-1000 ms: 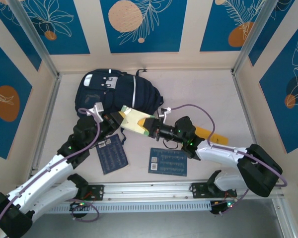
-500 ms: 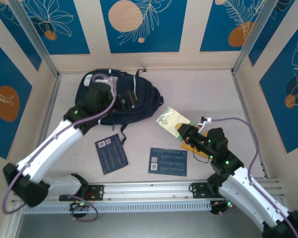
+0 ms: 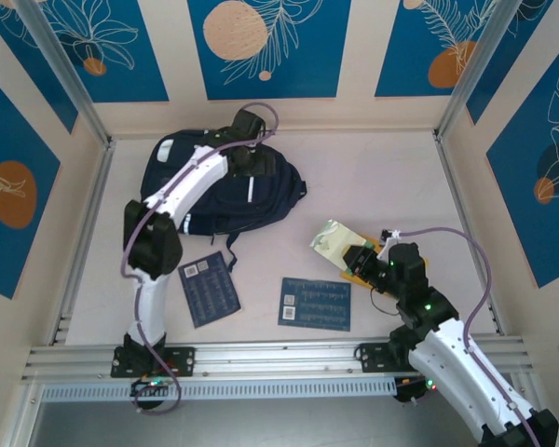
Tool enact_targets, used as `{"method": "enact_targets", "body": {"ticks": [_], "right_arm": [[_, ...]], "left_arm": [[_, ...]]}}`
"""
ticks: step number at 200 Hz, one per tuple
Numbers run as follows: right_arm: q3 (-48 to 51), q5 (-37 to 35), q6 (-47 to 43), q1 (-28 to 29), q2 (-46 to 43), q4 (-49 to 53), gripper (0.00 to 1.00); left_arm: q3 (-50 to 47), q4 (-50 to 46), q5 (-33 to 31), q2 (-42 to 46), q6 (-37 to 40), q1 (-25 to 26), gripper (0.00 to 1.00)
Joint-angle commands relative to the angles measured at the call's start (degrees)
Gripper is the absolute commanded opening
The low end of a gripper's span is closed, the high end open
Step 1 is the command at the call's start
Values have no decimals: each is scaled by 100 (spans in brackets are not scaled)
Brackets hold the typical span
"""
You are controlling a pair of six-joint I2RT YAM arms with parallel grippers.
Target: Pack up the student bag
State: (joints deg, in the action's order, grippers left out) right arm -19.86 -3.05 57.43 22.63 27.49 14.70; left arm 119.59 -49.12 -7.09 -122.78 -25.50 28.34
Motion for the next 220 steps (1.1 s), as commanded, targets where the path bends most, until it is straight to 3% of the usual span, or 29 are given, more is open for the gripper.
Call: {"method": "enact_targets", "body": {"ticks": [1, 12, 34, 58, 86, 122, 220], "right_arm": [[-81, 208, -367, -147, 2, -176, 3], [-57, 304, -384, -233, 4, -233, 3], [21, 526, -385, -423, 35, -351, 3], [119, 837, -371, -653, 117, -625, 5], [262, 1259, -161, -987, 270, -1078, 6], [229, 1564, -112, -1216, 357, -1166, 2], [-573, 1237, -542, -1315, 688, -618, 0]], "left_arm": [[867, -476, 261, -497, 214, -190, 76], [1192, -567, 326, -807, 125, -255, 69], [1617, -709, 590, -1272, 7, -351, 66], [1638, -651, 826, -1523, -168, -364, 62], [1619, -555, 1316, -1819, -406, -362, 50], [1539, -500, 1680, -1793, -435, -355, 0], [1103, -1108, 2271, 161, 731, -149, 0]]}}
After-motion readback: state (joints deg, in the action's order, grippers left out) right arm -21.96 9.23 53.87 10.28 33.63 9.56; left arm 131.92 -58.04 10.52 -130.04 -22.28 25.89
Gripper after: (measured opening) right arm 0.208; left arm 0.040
